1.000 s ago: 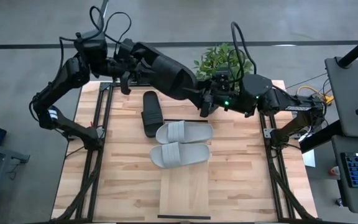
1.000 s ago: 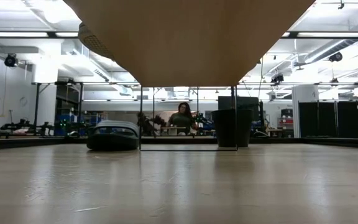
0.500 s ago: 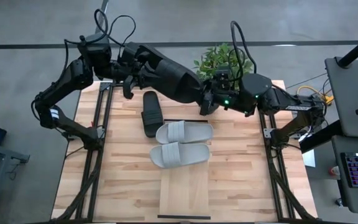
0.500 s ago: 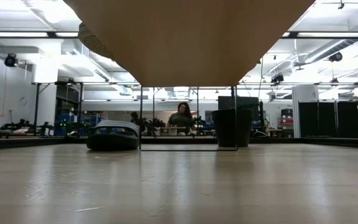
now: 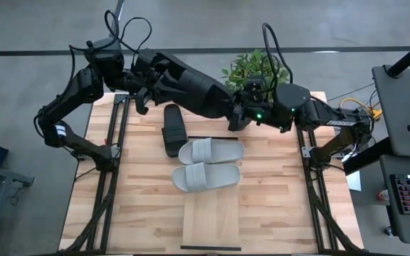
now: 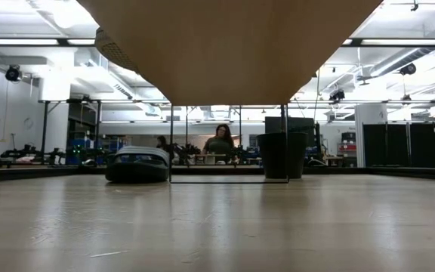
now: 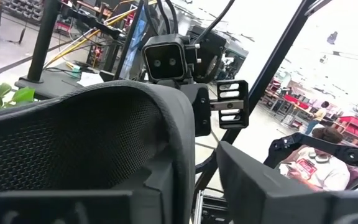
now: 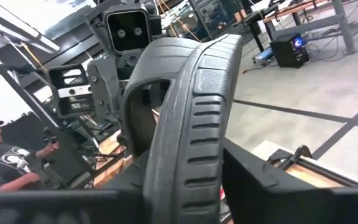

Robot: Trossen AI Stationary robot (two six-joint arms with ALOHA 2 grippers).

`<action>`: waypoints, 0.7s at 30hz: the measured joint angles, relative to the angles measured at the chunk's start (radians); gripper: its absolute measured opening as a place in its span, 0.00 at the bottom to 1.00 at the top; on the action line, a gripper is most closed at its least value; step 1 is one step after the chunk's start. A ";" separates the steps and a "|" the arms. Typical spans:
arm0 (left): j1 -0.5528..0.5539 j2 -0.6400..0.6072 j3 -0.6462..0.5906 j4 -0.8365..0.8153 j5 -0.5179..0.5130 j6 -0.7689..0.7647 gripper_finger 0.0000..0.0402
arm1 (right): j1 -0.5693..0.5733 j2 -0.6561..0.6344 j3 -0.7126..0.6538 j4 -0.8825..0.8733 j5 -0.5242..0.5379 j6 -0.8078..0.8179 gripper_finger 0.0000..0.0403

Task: Pick and place slides into the shelf
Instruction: Put the left black slipper on the shelf

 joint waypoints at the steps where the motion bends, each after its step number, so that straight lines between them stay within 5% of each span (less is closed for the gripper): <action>1: 0.000 0.000 0.000 0.000 0.000 0.000 0.26 | 0.001 0.000 0.000 0.000 0.005 0.006 0.32; 8: 0.000 0.000 0.000 0.012 0.002 -0.022 0.46 | 0.001 0.000 0.000 -0.007 0.011 0.012 0.36; 16: 0.000 -0.003 0.001 0.058 0.001 -0.049 0.60 | 0.000 0.000 0.000 -0.029 0.031 0.013 0.09; 21: 0.000 -0.004 0.002 0.058 0.000 -0.048 0.62 | 0.000 0.000 0.000 -0.027 0.030 0.015 0.09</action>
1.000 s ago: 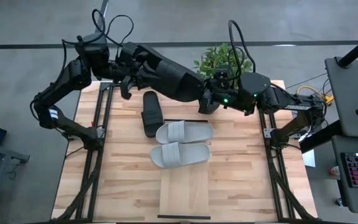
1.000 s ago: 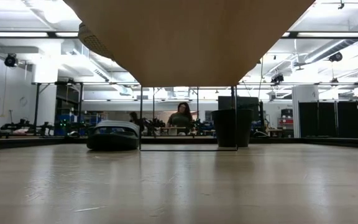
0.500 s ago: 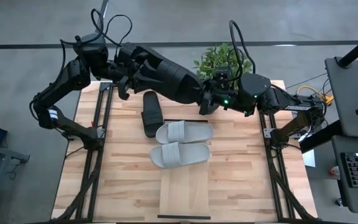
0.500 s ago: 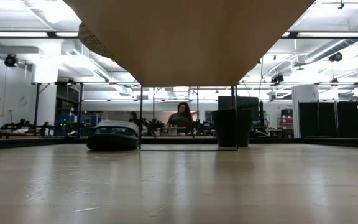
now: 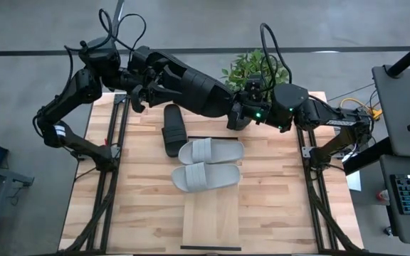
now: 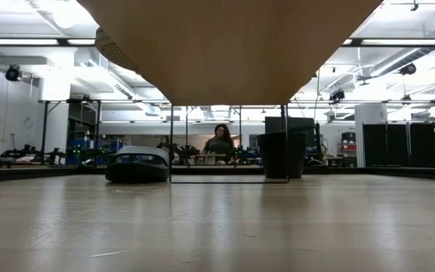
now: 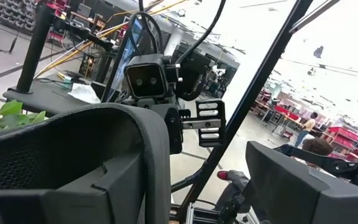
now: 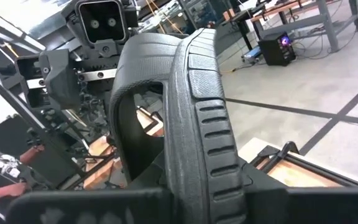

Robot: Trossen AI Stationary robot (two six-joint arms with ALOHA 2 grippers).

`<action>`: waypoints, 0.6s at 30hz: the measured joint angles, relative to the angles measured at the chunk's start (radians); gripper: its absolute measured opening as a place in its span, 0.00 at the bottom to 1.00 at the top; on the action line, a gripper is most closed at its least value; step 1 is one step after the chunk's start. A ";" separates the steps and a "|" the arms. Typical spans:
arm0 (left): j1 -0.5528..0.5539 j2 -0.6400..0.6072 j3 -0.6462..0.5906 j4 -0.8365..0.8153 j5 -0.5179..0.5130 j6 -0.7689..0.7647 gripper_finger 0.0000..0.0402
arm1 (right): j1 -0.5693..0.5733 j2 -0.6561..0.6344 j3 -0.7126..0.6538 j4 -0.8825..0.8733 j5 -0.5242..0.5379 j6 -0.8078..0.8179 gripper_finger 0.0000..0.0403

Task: Pick and place slides into the shelf
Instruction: Put the left black slipper on the shelf

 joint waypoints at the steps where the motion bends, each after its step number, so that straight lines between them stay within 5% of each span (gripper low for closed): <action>1: 0.000 -0.001 0.000 0.000 0.000 0.000 0.62 | 0.000 0.000 0.000 0.000 -0.001 0.008 0.10; 18: 0.018 -0.075 0.011 0.000 -0.002 0.072 0.62 | 0.014 0.000 -0.003 -0.066 -0.028 0.072 0.13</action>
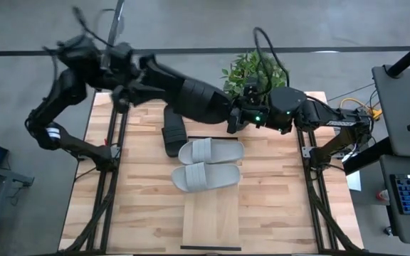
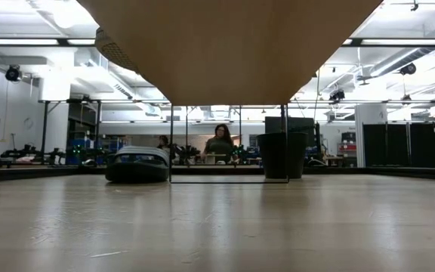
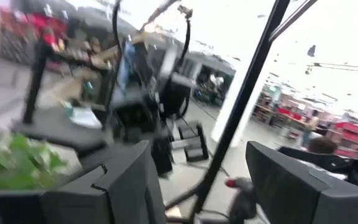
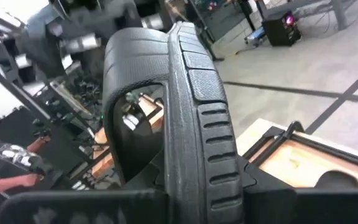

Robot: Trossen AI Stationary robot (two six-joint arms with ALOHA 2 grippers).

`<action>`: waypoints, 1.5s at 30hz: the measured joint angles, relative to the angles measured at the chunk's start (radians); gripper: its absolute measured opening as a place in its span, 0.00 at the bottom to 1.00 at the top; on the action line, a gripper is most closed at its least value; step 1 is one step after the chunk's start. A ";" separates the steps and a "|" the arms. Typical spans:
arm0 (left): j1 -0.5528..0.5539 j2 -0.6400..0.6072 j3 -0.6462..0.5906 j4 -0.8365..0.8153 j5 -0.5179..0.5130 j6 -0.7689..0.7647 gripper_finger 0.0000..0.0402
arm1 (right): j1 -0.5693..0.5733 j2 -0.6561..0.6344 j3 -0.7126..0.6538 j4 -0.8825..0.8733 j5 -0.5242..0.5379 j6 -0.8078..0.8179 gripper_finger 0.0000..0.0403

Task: Pick and place slides into the shelf
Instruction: Put the left black slipper on the shelf

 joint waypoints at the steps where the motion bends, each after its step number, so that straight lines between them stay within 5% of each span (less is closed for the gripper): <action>1: 0.004 -0.012 0.000 0.001 -0.007 0.011 0.62 | 0.001 0.000 -0.001 -0.012 -0.008 0.002 0.13; 12: 0.007 -0.096 -0.003 -0.046 -0.096 0.102 0.62 | 0.017 0.002 -0.002 -0.067 -0.077 0.101 0.13; 27: 0.006 -0.102 -0.006 -0.370 -0.093 0.175 0.62 | 0.067 0.002 -0.011 -0.325 -0.072 0.392 0.13; 45: 0.006 -0.111 -0.025 -0.382 -0.092 0.222 0.62 | 0.201 0.002 -0.047 -0.337 0.002 0.582 0.13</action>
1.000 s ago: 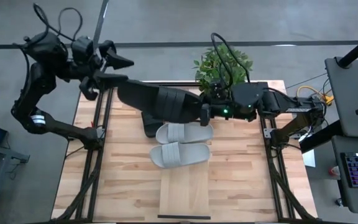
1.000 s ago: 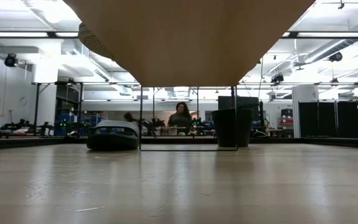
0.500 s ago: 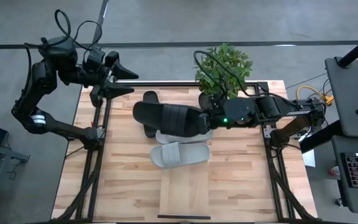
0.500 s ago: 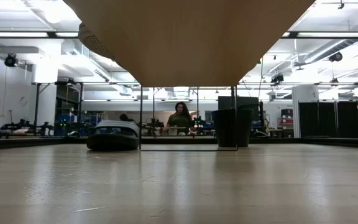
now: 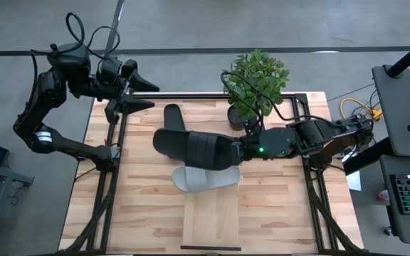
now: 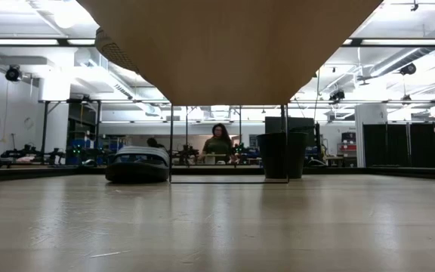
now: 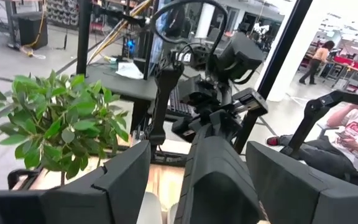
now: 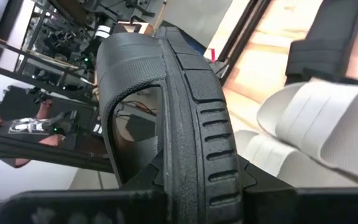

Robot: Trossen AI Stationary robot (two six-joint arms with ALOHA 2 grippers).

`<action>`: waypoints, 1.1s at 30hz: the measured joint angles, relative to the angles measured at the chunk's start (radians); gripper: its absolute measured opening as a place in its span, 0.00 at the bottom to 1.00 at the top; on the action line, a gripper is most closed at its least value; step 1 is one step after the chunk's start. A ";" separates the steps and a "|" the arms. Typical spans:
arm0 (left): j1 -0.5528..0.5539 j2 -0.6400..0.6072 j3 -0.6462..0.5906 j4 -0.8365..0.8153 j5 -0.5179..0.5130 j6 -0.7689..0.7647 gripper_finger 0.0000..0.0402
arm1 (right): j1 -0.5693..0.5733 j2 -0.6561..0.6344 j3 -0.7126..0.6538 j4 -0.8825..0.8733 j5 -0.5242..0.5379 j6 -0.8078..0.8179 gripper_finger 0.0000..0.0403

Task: Pick and place slides into the shelf
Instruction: Put the left black slipper on the shelf

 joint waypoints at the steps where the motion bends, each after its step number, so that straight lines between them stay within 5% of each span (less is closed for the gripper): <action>1: 0.000 0.002 -0.001 -0.005 0.000 0.001 0.62 | 0.008 0.000 -0.007 0.000 0.002 0.012 0.13; 10: 0.000 0.000 -0.001 -0.045 0.000 0.005 0.62 | 0.083 0.000 -0.103 0.022 0.078 0.165 0.13; 22: 0.000 -0.004 -0.001 -0.046 0.000 0.005 0.62 | 0.182 -0.003 -0.246 0.291 0.150 0.259 0.13; 33: 0.000 0.001 -0.001 -0.051 0.001 0.005 0.62 | 0.274 -0.006 -0.294 0.293 0.220 0.362 0.13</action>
